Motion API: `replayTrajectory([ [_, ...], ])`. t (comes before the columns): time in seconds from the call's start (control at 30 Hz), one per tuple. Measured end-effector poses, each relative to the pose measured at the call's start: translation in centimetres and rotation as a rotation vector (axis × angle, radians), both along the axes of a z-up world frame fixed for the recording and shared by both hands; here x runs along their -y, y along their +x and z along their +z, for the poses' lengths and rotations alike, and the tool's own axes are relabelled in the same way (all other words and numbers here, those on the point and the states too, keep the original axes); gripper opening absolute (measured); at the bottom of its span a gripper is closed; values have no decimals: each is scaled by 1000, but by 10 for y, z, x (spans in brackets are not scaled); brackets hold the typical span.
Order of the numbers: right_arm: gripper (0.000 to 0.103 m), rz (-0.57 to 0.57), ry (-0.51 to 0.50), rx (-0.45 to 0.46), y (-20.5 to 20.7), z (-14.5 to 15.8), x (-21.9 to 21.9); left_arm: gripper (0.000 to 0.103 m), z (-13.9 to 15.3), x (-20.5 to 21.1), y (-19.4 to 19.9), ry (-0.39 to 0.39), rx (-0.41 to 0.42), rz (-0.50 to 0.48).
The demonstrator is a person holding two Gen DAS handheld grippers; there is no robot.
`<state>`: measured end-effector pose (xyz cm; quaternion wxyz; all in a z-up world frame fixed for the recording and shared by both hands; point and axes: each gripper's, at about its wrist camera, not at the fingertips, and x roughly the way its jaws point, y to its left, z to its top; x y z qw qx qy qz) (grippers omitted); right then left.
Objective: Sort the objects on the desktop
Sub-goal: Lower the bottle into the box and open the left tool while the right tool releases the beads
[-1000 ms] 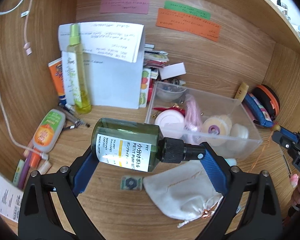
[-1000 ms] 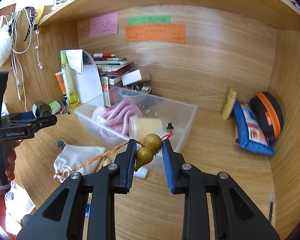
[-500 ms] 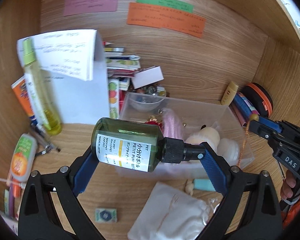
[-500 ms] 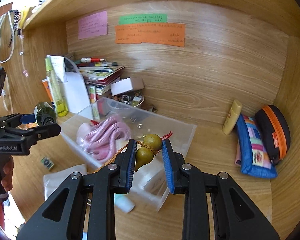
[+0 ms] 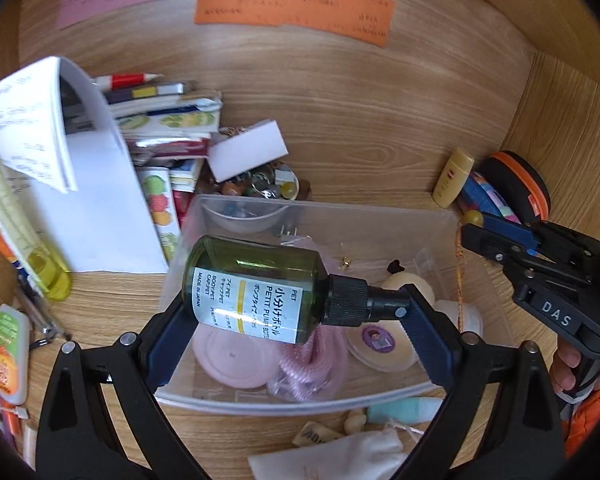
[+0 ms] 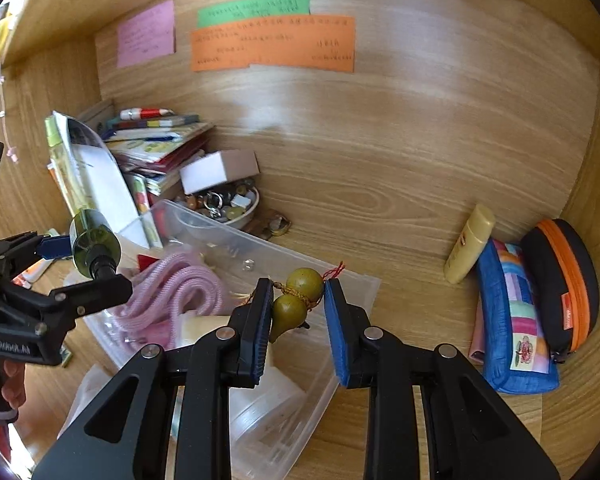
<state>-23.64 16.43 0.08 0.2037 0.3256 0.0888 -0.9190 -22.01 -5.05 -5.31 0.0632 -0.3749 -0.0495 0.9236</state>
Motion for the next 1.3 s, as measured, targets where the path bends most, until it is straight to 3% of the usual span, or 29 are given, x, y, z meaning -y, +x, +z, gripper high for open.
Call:
replayTrajectory([
  [0.33, 24, 4, 58, 50, -16, -26, 11, 98, -23, -6, -18, -15, 49, -10],
  [0.53, 24, -1, 97, 67, -20, -33, 15, 98, -27, -14, -18, -71, 46, -5],
  [0.87, 24, -6, 147, 59, -16, -29, 21, 98, -23, -19, -14, -79, 57, -16],
  [1.03, 51, -9, 141, 13, -2, -15, 20, 98, -13, -16, -5, -84, 34, -13],
  [1.3, 78, -15, 142, -93, 37, 16, 16, 99, 6, -14, 19, -83, -10, -1],
])
